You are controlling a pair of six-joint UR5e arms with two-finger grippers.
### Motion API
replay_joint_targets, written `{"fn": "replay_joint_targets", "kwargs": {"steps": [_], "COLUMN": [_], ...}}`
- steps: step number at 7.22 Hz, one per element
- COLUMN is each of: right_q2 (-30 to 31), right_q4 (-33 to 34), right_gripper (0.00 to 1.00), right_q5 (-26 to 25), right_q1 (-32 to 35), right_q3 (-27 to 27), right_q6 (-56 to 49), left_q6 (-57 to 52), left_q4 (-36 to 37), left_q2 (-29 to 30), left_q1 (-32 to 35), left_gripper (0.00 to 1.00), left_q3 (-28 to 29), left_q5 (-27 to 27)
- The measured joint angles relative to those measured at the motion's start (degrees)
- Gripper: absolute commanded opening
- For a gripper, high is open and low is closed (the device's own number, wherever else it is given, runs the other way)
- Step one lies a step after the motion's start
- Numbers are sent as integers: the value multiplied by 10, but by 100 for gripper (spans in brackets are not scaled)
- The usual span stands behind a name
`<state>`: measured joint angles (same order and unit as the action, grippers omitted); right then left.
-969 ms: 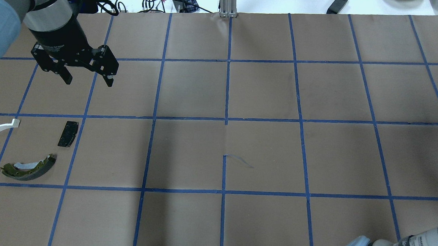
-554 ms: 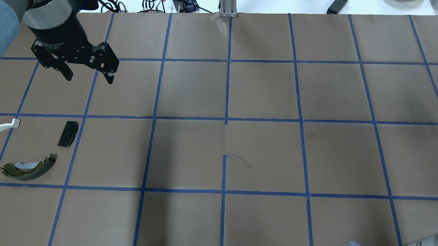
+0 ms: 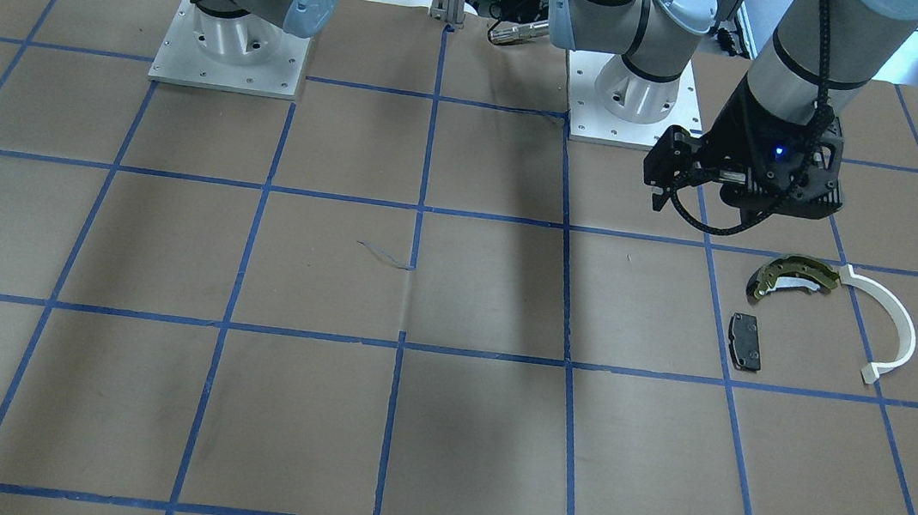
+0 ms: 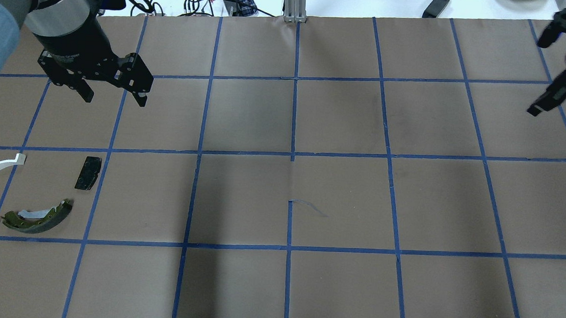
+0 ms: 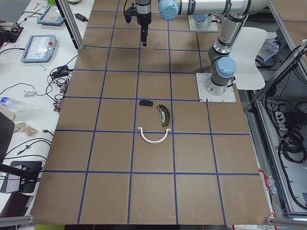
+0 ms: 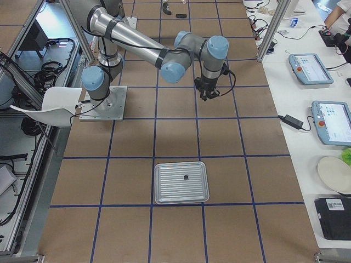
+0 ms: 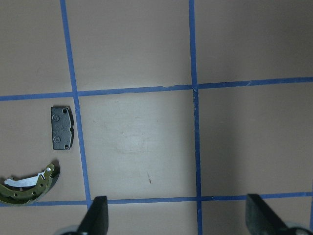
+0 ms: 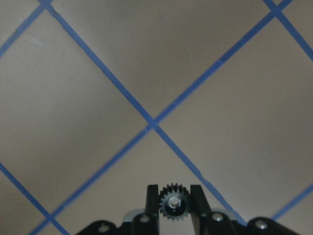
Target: Place bearing gear from tray to pile
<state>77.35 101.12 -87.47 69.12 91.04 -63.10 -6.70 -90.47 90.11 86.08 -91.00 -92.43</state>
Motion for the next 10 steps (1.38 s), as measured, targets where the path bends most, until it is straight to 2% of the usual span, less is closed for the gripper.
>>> {"fn": "replay_joint_targets", "kwargs": {"steps": [2,4,6,7,8,9,10], "right_q2": [-6,-48,-116,-147,-169,-178,-181], "right_q4": [14,93,196,220,231,235,237], "right_gripper": [19,20,20,24,83,100,100], "right_q5": [3,3,3,3,2,0,-3], "right_q1": [144,282,381,414,434,442,445], "right_q3": [2,2,2,3,5,10,18], "right_q6": [263,531,718,769,792,801,804], "left_q6": [1,1,0,0,1,1,1], "left_q4": [0,1,4,7,8,9,9], "left_q2": [0,0,2,4,9,14,18], "left_q1": [1,2,2,0,0,-1,-1], "left_gripper": [100,100,100,100,100,100,100], "left_q3": [0,0,2,2,1,1,0], "left_q5": [16,21,19,17,16,15,16]}}
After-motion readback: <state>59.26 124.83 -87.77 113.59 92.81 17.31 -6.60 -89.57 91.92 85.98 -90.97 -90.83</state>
